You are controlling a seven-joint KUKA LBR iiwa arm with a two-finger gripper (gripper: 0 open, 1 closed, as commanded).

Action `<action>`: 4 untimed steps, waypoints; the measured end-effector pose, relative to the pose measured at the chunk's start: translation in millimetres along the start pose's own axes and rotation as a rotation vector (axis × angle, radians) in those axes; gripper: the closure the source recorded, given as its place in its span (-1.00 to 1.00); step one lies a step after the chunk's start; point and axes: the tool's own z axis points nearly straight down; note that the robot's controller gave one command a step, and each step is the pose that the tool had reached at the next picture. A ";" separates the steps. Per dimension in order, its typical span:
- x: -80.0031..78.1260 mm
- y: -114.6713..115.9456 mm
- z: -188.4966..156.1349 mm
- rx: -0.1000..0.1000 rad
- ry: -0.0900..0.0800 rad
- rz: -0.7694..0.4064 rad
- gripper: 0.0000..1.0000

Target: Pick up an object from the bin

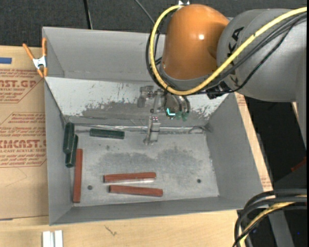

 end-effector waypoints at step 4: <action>56.2 2.4 149.5 0.001 -0.001 0.156 -1.00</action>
Offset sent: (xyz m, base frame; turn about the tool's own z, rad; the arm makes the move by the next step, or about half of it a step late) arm -0.0378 -0.0229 -0.1317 0.0726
